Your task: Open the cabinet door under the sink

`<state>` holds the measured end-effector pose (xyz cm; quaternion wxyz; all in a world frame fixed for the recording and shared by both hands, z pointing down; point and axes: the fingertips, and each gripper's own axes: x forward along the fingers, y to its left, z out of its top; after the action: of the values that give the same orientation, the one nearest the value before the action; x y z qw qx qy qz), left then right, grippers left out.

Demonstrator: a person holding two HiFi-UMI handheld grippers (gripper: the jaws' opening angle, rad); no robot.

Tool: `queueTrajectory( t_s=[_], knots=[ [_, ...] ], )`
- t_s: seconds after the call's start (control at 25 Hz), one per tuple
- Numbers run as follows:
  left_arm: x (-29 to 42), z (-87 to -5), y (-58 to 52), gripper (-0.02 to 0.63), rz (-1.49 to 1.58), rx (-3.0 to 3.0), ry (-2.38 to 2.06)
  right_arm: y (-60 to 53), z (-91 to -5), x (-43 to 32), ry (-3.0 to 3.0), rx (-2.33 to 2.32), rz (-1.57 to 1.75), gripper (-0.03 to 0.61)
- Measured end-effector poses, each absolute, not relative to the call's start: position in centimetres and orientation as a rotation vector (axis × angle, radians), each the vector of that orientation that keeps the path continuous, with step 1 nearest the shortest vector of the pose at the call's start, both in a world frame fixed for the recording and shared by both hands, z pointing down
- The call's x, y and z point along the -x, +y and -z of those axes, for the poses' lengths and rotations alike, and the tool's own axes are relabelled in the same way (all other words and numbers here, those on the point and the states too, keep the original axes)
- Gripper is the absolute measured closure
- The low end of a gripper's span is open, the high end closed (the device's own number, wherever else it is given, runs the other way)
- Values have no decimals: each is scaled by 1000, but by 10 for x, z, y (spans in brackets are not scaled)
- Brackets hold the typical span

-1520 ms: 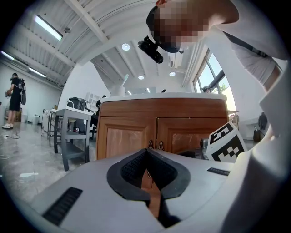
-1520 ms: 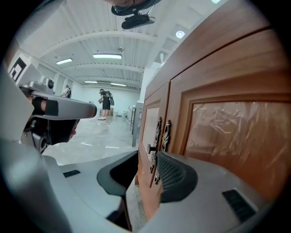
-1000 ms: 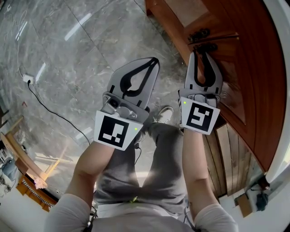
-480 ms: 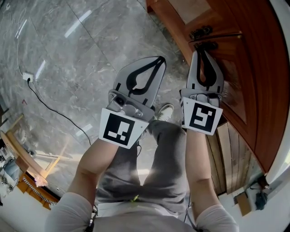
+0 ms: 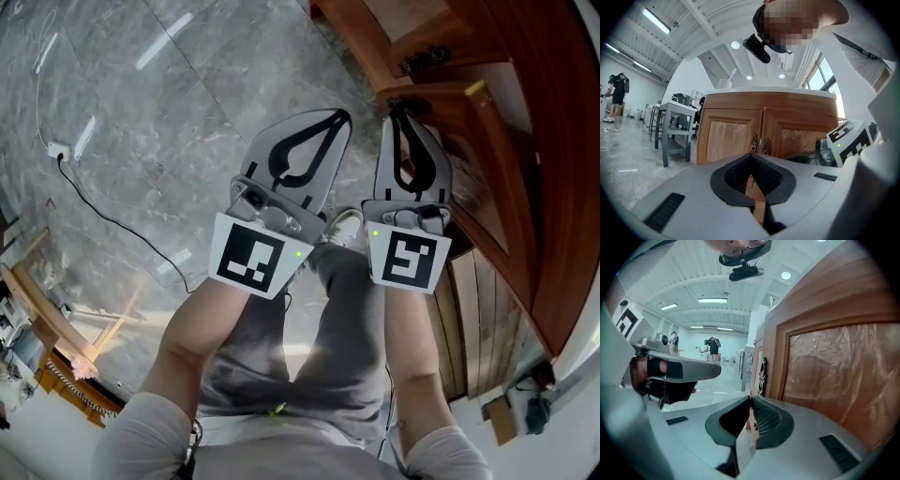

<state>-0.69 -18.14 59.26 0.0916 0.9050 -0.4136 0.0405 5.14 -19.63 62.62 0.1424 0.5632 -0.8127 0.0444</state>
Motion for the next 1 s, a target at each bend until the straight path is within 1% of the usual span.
queueTrajectory(
  t_s=[0.36, 0.56, 0.84, 1.0],
  knots=[
    [19, -600, -196, 598, -90, -2722, -1200, -177, -626, -31, -2376, -1549, -134, 529],
    [11, -598, -196, 598, -80, -2750, -1175, -158, -629, -24, -2392, -1483, -158, 529],
    [-2, -598, -189, 598, -101, -2839, -1035, -138, -635, -16, -2401, -1392, -177, 529],
    [-12, -597, -186, 598, -113, -2926, -878, -126, -635, -11, -2407, -1347, -180, 529]
  ],
)
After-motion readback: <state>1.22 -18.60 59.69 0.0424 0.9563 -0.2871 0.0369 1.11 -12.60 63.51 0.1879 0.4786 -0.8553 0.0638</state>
